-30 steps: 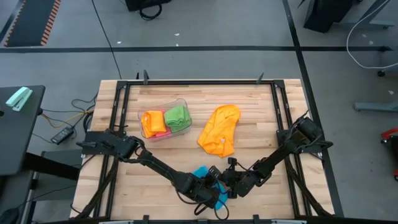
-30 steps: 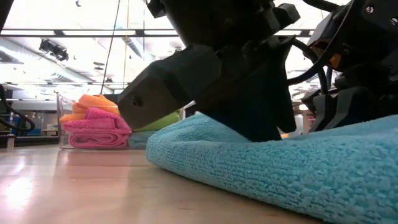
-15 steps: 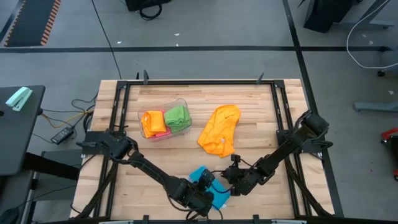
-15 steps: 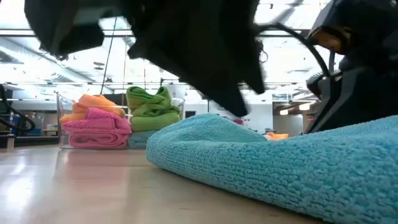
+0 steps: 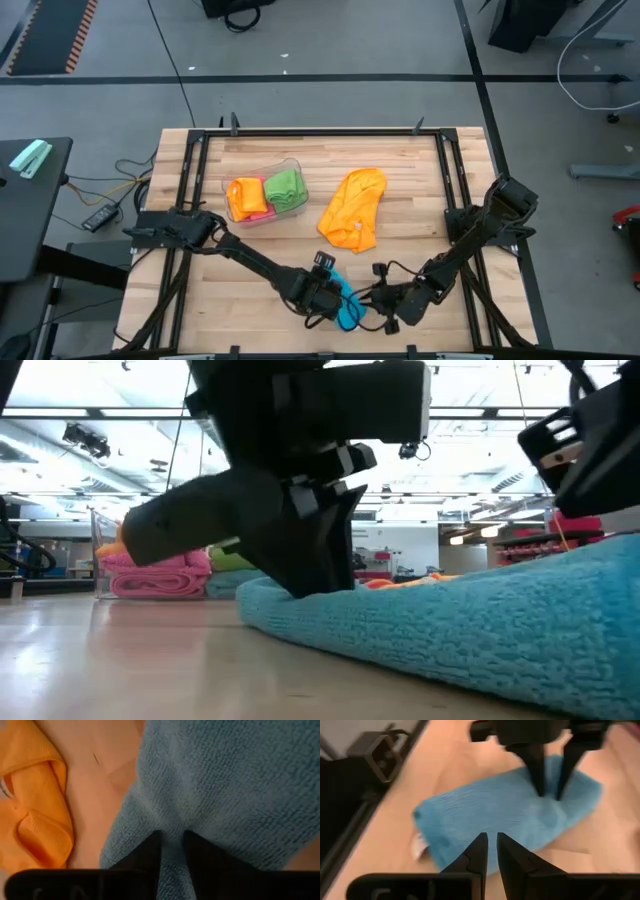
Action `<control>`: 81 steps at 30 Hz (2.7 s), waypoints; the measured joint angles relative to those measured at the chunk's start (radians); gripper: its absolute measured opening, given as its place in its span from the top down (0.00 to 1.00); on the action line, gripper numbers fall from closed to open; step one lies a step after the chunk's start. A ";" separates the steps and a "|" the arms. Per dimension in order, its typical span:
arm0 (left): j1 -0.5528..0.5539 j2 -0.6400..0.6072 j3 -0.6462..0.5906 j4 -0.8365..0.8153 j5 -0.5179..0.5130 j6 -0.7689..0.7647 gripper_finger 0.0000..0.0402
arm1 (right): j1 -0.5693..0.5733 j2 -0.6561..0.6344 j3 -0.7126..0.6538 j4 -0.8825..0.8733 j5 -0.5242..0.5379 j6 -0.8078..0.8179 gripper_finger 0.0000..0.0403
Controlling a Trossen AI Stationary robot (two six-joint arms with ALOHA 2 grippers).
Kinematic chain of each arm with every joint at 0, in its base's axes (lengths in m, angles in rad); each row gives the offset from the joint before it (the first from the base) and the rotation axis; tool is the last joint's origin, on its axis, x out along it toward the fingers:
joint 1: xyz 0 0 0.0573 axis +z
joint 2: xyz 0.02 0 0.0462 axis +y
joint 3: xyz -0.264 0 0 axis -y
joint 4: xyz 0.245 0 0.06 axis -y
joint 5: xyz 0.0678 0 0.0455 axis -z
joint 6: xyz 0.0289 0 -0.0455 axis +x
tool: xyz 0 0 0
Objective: Fold microfiber towels
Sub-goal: Fold the blue microfiber towel
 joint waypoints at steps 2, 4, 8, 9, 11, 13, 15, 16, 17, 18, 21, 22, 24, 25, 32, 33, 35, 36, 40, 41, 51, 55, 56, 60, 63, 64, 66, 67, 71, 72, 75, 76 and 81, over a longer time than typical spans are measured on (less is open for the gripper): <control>-0.001 0.000 -0.007 0.035 -0.005 0.018 0.81 | 0.009 0.001 0.000 0.001 -0.014 -0.003 0.88; -0.004 0.003 -0.007 0.065 -0.003 0.024 0.85 | 0.016 0.002 0.000 0.003 -0.016 -0.012 0.88; -0.009 0.004 -0.005 0.065 0.000 0.009 0.91 | 0.020 0.002 0.000 0.014 -0.017 -0.021 0.88; -0.009 0.004 -0.005 0.063 0.002 0.001 0.92 | 0.019 0.002 0.000 0.010 -0.017 -0.008 0.88; -0.009 0.004 -0.005 0.060 0.006 -0.013 0.94 | 0.019 0.002 0.000 -0.031 -0.017 0.026 0.88; -0.010 0.004 -0.004 0.059 0.007 -0.016 0.95 | 0.019 -0.012 0.000 -0.107 -0.018 0.065 0.88; -0.011 0.004 -0.004 0.066 0.002 -0.013 0.95 | 0.019 -0.040 0.000 -0.174 -0.009 0.125 0.88; -0.011 0.005 -0.004 0.071 -0.003 -0.013 0.95 | 0.018 -0.052 0.001 -0.209 -0.003 0.158 0.88; -0.013 0.006 0.003 0.060 -0.006 -0.010 0.95 | 0.013 -0.062 0.001 -0.242 -0.003 0.176 0.88; -0.017 0.008 0.016 0.038 -0.009 -0.010 0.95 | 0.009 -0.070 0.001 -0.277 -0.003 0.182 0.88; -0.039 -0.014 0.039 -0.007 -0.031 -0.016 0.96 | -0.004 -0.114 0.001 -0.333 -0.001 0.172 0.88; -0.048 -0.030 0.042 0.006 -0.034 -0.012 0.96 | -0.010 -0.132 0.001 -0.343 -0.001 0.170 0.88; -0.063 -0.066 0.044 0.017 -0.038 0.010 0.97 | -0.026 -0.168 0.001 -0.378 -0.011 0.170 0.88; -0.069 -0.083 0.044 0.033 -0.042 0.021 0.97 | -0.034 -0.186 0.001 -0.394 -0.016 0.172 0.88; -0.070 -0.183 0.044 0.084 -0.062 0.155 0.97 | -0.077 -0.263 0.001 -0.428 -0.064 0.165 0.88; -0.067 -0.198 0.045 0.096 -0.062 0.178 0.97 | -0.082 -0.267 0.001 -0.428 -0.074 0.152 0.88; -0.062 -0.221 0.045 0.102 -0.056 0.215 0.98 | -0.091 -0.275 0.001 -0.428 -0.080 0.124 0.88; -0.056 -0.230 0.045 0.111 -0.051 0.221 0.98 | -0.100 -0.278 0.003 -0.426 -0.079 0.113 0.88; -0.019 -0.242 0.014 0.096 0.043 0.154 0.96 | -0.134 -0.283 0.013 -0.422 -0.076 0.101 0.88; -0.007 -0.237 -0.008 0.077 0.050 0.136 0.95 | -0.141 -0.283 0.013 -0.426 -0.075 0.102 0.88; 0.095 -0.223 -0.199 0.249 0.145 0.120 0.82 | -0.149 -0.283 0.013 -0.456 -0.068 0.103 0.88; 0.106 -0.223 -0.208 0.253 0.191 0.110 0.71 | -0.147 -0.283 0.013 -0.483 -0.068 0.122 0.88; 0.107 -0.223 -0.205 0.253 0.191 0.106 0.68 | -0.143 -0.283 0.013 -0.487 -0.062 0.127 0.88; 0.099 -0.240 -0.189 0.278 0.190 0.105 0.60 | -0.120 -0.283 0.012 -0.496 -0.022 0.125 0.88; 0.087 -0.250 -0.186 0.345 0.200 0.112 0.57 | -0.101 -0.281 0.011 -0.471 0.015 0.111 0.88; 0.083 -0.250 -0.186 0.349 0.213 0.100 0.57 | -0.094 -0.275 0.011 -0.448 0.028 0.111 0.88; 0.074 -0.250 -0.186 0.336 0.242 0.069 0.57 | -0.075 -0.257 0.011 -0.402 0.057 0.111 0.88; 0.067 -0.250 -0.186 0.325 0.254 0.050 0.58 | -0.067 -0.239 0.011 -0.362 0.069 0.111 0.88; 0.030 -0.250 -0.187 0.288 0.257 -0.037 0.61 | -0.031 -0.125 0.012 -0.228 0.073 0.072 0.88; 0.019 -0.249 -0.187 0.285 0.257 -0.043 0.61 | -0.022 -0.093 0.012 -0.209 0.072 0.052 0.88; -0.016 -0.249 -0.187 0.278 0.257 -0.046 0.64 | -0.005 -0.013 0.014 -0.170 0.073 0.051 0.88; -0.026 -0.249 -0.187 0.276 0.258 -0.050 0.65 | -0.004 0.005 0.014 -0.177 0.073 0.073 0.88; -0.062 -0.249 -0.187 0.243 0.259 -0.075 0.69 | -0.006 0.014 0.015 -0.301 0.074 0.169 0.88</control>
